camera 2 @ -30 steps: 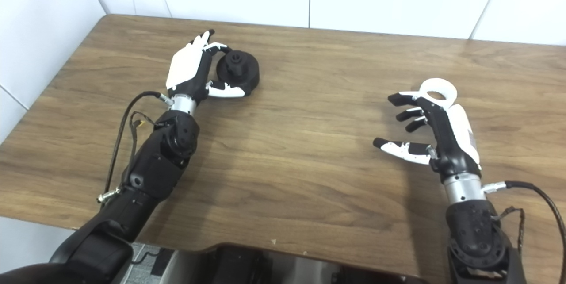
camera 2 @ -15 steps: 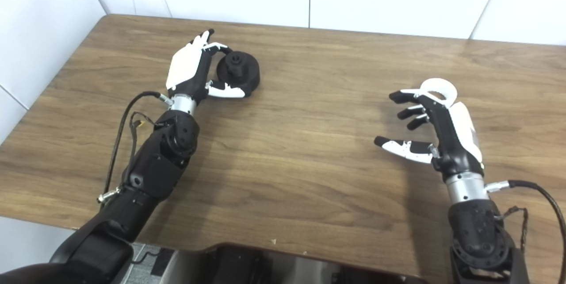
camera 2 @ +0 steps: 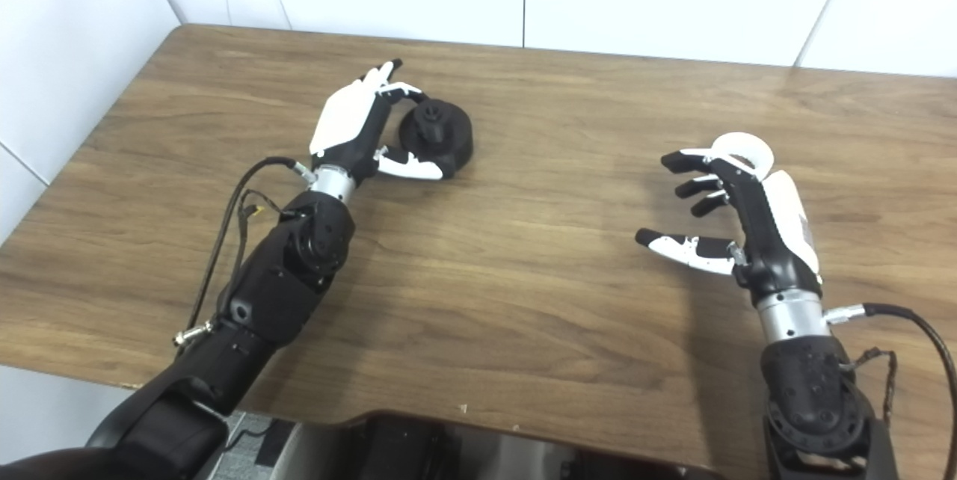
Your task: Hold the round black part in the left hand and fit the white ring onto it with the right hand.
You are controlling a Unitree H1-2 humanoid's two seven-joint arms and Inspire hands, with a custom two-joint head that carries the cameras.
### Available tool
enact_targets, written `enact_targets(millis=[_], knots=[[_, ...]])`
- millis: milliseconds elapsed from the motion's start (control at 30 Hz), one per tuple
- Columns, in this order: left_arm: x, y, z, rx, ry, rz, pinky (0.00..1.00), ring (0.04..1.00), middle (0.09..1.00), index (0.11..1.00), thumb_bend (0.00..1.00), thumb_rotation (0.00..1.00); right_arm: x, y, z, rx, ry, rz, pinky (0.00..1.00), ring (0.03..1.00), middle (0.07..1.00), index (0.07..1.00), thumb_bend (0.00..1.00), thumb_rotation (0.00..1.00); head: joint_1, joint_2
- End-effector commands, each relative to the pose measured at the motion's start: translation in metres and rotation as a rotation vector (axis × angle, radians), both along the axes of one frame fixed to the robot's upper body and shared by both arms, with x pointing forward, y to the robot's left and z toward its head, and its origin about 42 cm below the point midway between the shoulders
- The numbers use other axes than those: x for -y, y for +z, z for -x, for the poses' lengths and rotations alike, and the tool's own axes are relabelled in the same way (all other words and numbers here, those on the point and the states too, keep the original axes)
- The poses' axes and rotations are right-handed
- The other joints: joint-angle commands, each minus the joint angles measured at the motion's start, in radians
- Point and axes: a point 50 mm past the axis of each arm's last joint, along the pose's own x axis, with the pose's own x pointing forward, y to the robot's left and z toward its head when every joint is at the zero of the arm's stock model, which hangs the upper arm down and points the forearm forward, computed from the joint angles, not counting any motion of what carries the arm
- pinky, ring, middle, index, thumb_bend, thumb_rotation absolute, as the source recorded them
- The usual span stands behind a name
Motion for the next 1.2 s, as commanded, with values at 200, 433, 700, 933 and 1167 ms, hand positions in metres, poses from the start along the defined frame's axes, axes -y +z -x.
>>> enact_targets(millis=[200, 433, 700, 933, 1167], knots=[[0.013, 0.001, 0.012, -0.003, -0.088, 0.003, 1.0, 1.0, 1.0, 0.592, 0.92, 0.3, -0.003, 0.024, -0.005, 0.103, 0.007, -0.01, 0.51, 0.625, 0.718, 0.689, 0.72, 0.07, -0.013, 0.004], [0.028, -0.001, 0.025, -0.01, -0.159, 0.012, 1.0, 1.0, 1.0, 0.588, 0.91, 0.27, -0.002, 0.023, -0.004, 0.104, 0.008, -0.011, 0.52, 0.634, 0.719, 0.69, 0.73, 0.08, -0.019, 0.004], [0.045, -0.005, 0.042, -0.024, -0.251, 0.005, 1.0, 1.0, 1.0, 0.592, 0.92, 0.31, -0.003, 0.022, -0.004, 0.101, 0.004, -0.014, 0.52, 0.635, 0.721, 0.69, 0.73, 0.08, -0.035, 0.007], [0.058, -0.012, 0.056, -0.044, -0.337, 0.011, 1.0, 1.0, 1.0, 0.591, 0.93, 0.33, -0.005, 0.023, -0.004, 0.104, 0.004, -0.018, 0.51, 0.634, 0.722, 0.693, 0.72, 0.09, -0.063, 0.01], [0.067, -0.013, 0.069, -0.039, -0.41, 0.025, 1.0, 1.0, 1.0, 0.593, 0.96, 0.35, -0.007, 0.024, -0.002, 0.101, -0.004, -0.017, 0.51, 0.632, 0.719, 0.692, 0.72, 0.08, -0.096, 0.017]])
